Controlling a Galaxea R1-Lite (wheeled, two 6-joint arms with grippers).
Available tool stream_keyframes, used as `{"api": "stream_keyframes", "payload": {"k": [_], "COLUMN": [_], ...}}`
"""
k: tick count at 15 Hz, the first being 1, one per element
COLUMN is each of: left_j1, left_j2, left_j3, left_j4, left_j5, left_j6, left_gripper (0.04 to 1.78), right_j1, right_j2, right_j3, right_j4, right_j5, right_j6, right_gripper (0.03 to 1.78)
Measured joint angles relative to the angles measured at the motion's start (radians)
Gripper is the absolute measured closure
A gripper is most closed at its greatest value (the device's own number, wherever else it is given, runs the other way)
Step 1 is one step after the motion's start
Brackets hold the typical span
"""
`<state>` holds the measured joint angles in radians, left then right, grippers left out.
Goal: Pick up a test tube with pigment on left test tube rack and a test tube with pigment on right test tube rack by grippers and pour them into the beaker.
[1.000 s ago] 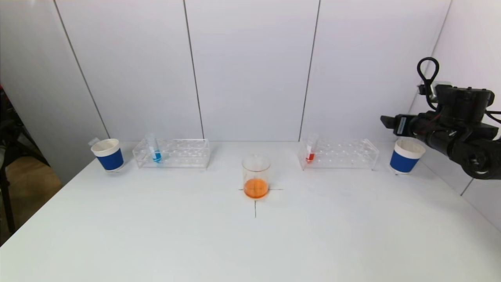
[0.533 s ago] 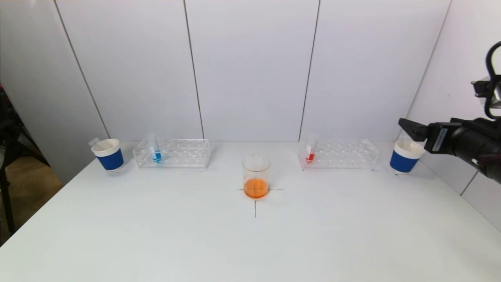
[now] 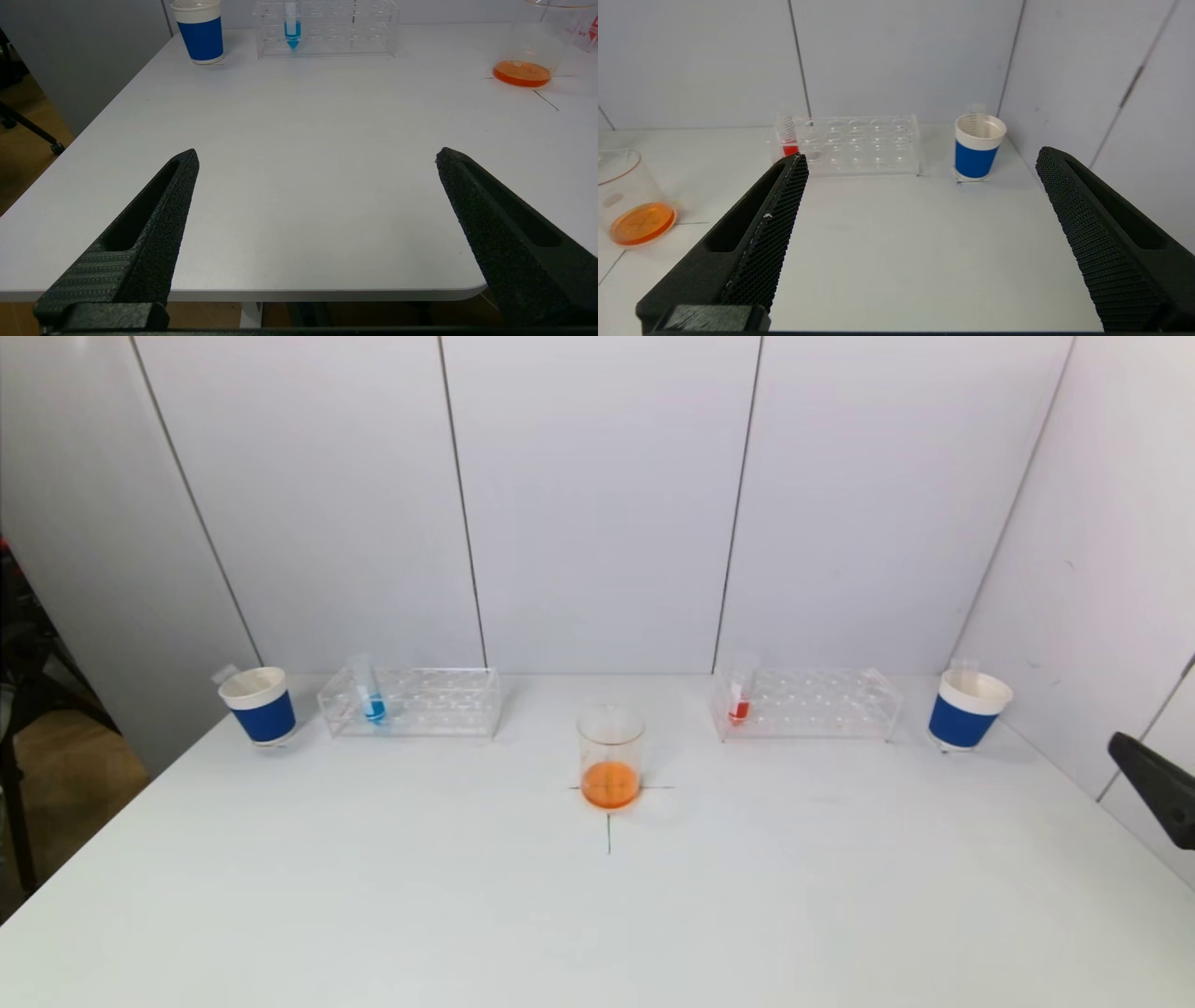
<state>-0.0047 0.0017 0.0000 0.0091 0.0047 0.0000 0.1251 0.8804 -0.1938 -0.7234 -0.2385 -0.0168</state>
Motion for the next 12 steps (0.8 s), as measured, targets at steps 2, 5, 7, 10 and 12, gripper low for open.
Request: {"api": "stream_keyframes", "payload": {"k": [2,5,7,10,12], "left_j1": [0.000,0.000,0.000,0.000,0.000], "left_j2": [0.000,0.000,0.000,0.000,0.000], "left_j3": [0.000,0.000,0.000,0.000,0.000], "left_j4": [0.000,0.000,0.000,0.000,0.000], "left_j5": [0.000,0.000,0.000,0.000,0.000], "left_j6": [0.000,0.000,0.000,0.000,0.000], "left_gripper": [0.05,0.05,0.05,0.05,0.05], "right_j1": [-0.010,-0.021,-0.024,-0.027,-0.027], "right_j2": [-0.114,-0.286,-0.424,-0.554,-0.584], "right_j3": [0.045,0.091,0.109,0.173,0.189], "right_j4": [0.024,0.136,0.253,0.398,0.451], "right_j5": [-0.034,-0.051,-0.049,-0.044,-0.027], "right_j6": [-0.032,-0.059,-0.065,-0.031,-0.007], "right_gripper": [0.04,0.04,0.04,0.04,0.04]}}
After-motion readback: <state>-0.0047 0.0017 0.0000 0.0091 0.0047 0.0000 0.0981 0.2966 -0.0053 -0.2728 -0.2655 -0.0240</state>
